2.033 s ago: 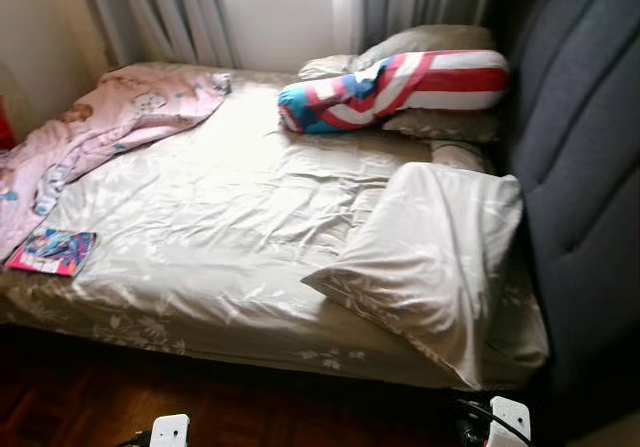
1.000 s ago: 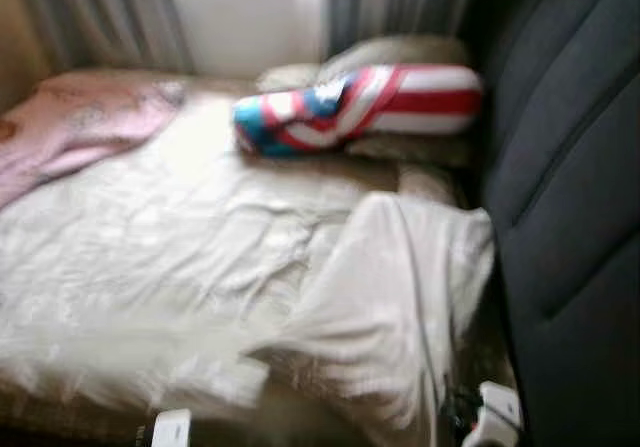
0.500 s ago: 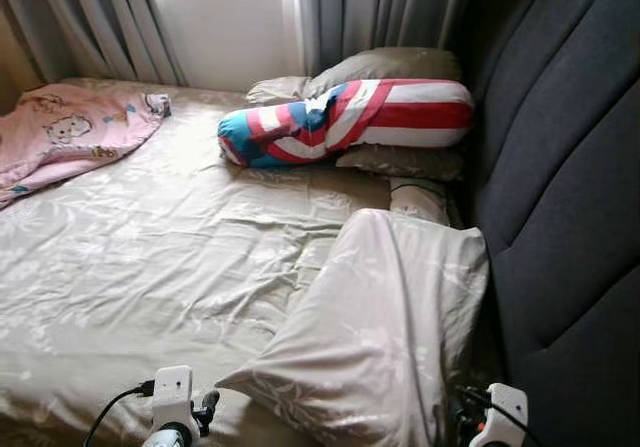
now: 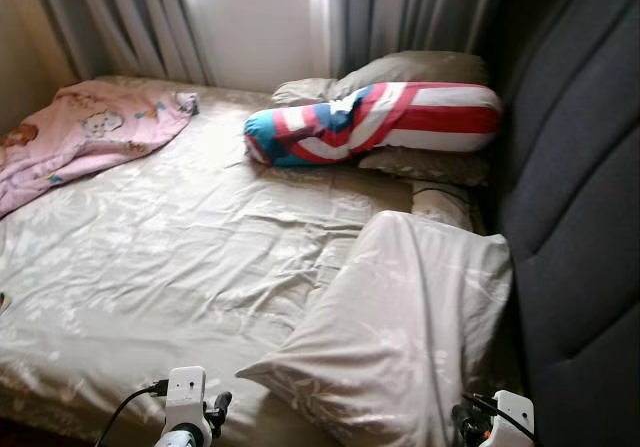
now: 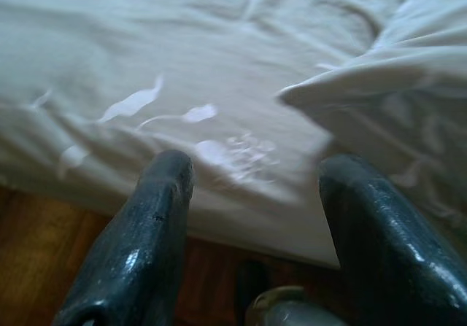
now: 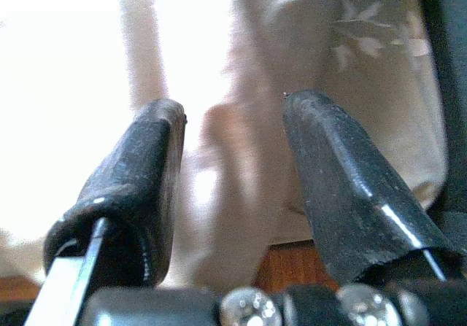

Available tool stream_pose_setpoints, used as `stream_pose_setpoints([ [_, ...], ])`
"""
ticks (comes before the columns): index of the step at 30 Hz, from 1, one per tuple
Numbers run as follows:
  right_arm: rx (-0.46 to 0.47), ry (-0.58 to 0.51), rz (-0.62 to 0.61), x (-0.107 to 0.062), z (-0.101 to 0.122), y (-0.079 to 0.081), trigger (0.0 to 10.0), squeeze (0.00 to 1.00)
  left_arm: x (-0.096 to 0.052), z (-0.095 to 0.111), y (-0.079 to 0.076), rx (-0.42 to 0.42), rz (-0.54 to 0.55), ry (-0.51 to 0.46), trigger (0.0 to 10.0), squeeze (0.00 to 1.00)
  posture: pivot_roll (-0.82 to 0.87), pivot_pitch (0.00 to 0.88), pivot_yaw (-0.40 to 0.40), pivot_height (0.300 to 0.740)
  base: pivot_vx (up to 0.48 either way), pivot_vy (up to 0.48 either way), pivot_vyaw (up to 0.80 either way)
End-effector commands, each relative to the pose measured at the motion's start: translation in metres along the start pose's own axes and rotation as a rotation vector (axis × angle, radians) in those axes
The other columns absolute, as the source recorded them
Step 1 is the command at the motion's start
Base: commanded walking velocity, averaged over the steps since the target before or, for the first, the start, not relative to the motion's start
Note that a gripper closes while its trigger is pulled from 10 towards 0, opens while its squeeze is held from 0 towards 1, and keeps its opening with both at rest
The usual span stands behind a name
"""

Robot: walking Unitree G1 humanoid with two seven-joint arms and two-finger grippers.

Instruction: Clean up the room

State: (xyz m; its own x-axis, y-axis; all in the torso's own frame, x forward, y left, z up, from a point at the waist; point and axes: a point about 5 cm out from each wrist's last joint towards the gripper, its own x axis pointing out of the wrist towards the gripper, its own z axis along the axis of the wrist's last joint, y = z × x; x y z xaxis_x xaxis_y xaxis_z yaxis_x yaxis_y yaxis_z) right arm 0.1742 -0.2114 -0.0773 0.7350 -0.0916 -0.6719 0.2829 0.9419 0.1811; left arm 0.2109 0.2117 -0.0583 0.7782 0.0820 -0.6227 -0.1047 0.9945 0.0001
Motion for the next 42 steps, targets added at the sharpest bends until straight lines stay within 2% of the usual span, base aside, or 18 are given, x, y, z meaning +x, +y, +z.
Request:
stream_pose_setpoints([
  [1,0.011,0.013,-0.005,0.000,-0.002,0.001,10.0,0.00,-0.001,-0.002,0.004,0.008,0.014,0.007,10.0,0.00,0.06,0.000,-0.029,0.720,0.000,0.375,0.00],
  [6,0.011,0.014,-0.004,0.000,-0.003,0.001,10.0,0.00,-0.002,-0.004,0.006,0.018,0.016,0.010,10.0,0.00,0.06,0.000,-0.025,0.720,0.000,0.322,0.00],
  [13,0.032,0.011,-0.016,-0.001,-0.005,0.001,10.0,0.00,-0.003,-0.003,0.009,0.031,0.016,0.003,10.0,0.00,0.06,0.000,-0.019,0.720,0.000,0.000,0.00],
  [21,0.110,-0.032,-0.040,-0.002,-0.004,0.002,10.0,0.00,-0.001,0.004,0.011,0.039,0.013,-0.029,10.0,0.00,0.06,0.000,-0.012,0.720,0.000,0.000,0.00],
  [22,0.122,-0.044,-0.040,-0.002,-0.004,0.002,10.0,0.76,-0.001,0.007,0.011,0.039,0.013,-0.043,10.0,0.00,0.07,0.000,-0.010,0.720,0.000,0.000,0.00],
  [24,0.123,-0.049,-0.041,-0.002,-0.003,0.002,10.0,0.76,0.000,0.008,0.011,0.039,0.014,-0.048,10.0,0.00,0.07,0.000,-0.010,0.720,0.000,0.000,0.00],
  [25,0.129,-0.066,-0.057,-0.003,-0.003,0.001,10.0,1.00,0.000,0.013,0.012,0.040,0.012,-0.074,10.0,0.00,0.08,0.011,-0.006,0.720,0.000,0.000,0.00],
  [26,0.127,-0.121,-0.056,0.006,0.018,0.011,10.0,1.00,0.001,0.017,0.012,0.041,0.011,-0.094,10.0,0.00,0.08,0.019,-0.003,0.720,0.000,0.000,0.00],
  [27,0.127,-0.121,-0.056,0.006,0.018,0.011,10.0,1.00,0.001,0.017,0.012,0.041,0.011,-0.094,10.0,0.00,0.08,0.019,-0.003,0.720,0.000,0.000,0.00],
  [28,0.122,-0.170,-0.052,0.015,0.040,0.022,10.0,1.00,0.001,0.021,0.013,0.041,0.011,-0.117,10.0,0.00,0.09,0.027,0.000,0.720,0.000,0.000,0.00],
  [30,0.119,-0.226,-0.043,0.022,0.065,0.035,10.0,1.00,0.002,0.028,0.014,0.042,0.010,-0.156,10.0,0.00,0.09,0.045,0.004,0.720,0.000,0.000,0.00],
  [31,0.121,-0.233,-0.040,0.023,0.067,0.036,10.0,1.00,0.002,0.031,0.015,0.044,0.009,-0.172,10.0,0.00,0.09,0.045,0.004,0.720,0.000,0.000,0.00],
  [32,0.115,-0.232,-0.029,0.023,0.067,0.039,10.0,1.00,0.002,0.037,0.016,0.048,0.010,-0.212,10.0,0.00,0.09,0.082,0.007,0.720,0.000,0.000,0.00],
  [36,0.109,-0.232,-0.025,0.023,0.066,0.038,10.0,1.00,0.001,0.045,0.017,0.035,0.018,-0.257,10.0,0.00,0.10,0.108,0.015,0.720,0.000,0.000,0.00],
  [40,0.119,-0.242,-0.067,0.022,0.070,0.029,10.0,1.00,0.001,0.051,0.015,0.043,0.004,-0.299,10.0,0.00,0.10,0.129,0.028,0.720,0.000,0.000,0.00],
  [41,0.117,-0.245,-0.082,0.022,0.072,0.026,10.0,0.95,0.000,0.055,0.014,0.051,-0.007,-0.318,10.0,0.00,0.10,0.146,0.038,0.720,0.000,0.000,0.00],
  [42,0.116,-0.248,-0.088,0.022,0.073,0.024,10.0,0.95,0.000,0.056,0.013,0.055,-0.012,-0.326,10.0,0.00,0.10,0.146,0.038,0.720,0.000,0.000,0.00],
])
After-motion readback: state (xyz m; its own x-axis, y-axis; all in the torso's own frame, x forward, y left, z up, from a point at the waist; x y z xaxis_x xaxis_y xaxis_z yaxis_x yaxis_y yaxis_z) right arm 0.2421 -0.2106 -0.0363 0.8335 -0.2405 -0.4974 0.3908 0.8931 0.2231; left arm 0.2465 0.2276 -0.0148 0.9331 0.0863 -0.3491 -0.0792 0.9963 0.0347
